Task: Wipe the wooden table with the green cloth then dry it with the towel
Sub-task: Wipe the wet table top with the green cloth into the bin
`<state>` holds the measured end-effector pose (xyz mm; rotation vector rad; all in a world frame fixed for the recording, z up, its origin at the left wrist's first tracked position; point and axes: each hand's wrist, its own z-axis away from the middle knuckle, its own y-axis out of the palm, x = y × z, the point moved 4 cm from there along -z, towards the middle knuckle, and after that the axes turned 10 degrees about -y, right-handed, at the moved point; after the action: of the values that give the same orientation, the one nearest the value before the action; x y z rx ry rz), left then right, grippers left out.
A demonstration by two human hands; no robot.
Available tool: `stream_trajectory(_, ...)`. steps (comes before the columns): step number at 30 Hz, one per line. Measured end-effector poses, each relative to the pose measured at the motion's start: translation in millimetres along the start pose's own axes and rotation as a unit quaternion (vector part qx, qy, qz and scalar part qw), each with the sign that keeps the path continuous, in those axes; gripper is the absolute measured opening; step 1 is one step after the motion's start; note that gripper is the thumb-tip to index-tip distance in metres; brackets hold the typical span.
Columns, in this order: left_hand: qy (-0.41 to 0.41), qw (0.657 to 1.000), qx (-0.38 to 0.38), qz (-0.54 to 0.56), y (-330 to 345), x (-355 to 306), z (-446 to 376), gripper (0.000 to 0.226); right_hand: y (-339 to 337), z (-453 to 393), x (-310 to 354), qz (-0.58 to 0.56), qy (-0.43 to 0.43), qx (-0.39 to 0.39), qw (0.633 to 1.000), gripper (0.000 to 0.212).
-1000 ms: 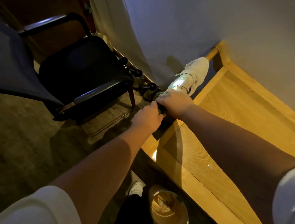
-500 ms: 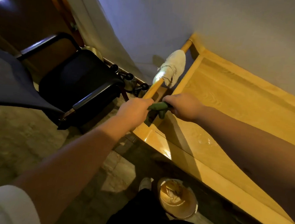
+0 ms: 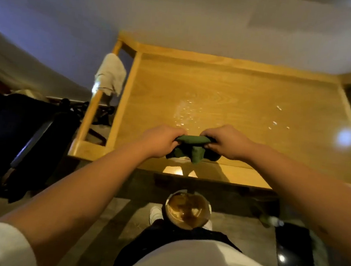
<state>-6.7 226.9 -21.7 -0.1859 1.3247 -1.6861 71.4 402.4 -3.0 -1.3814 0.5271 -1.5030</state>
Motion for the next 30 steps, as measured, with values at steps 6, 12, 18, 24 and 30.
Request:
stream_trajectory(6,0.053,0.992,0.111,-0.006,63.1,-86.0,-47.4,0.022,24.5,82.7,-73.6,-0.023,0.083,0.026,0.996,0.022)
stream_trajectory(12,0.022,0.986,0.167,-0.005,105.8,-146.9,-95.4,0.023,40.6,118.5,-145.0,-0.061,0.148,0.039,0.986,0.020)
stream_trajectory(18,-0.032,0.993,0.103,-0.042,125.6,-172.4,-124.1,0.028,47.0,130.0,-193.2,-0.022,0.160,-0.016,0.987,0.017)
stream_trajectory(24,0.054,0.984,0.002,-0.167,154.6,-170.5,-102.6,0.052,78.7,150.9,-183.2,0.068,0.093,-0.047,0.992,0.032)
stream_trajectory(30,0.025,0.972,0.058,-0.227,207.6,-148.3,-50.6,0.092,130.5,185.2,-174.9,0.143,0.048,0.034,0.988,0.093)
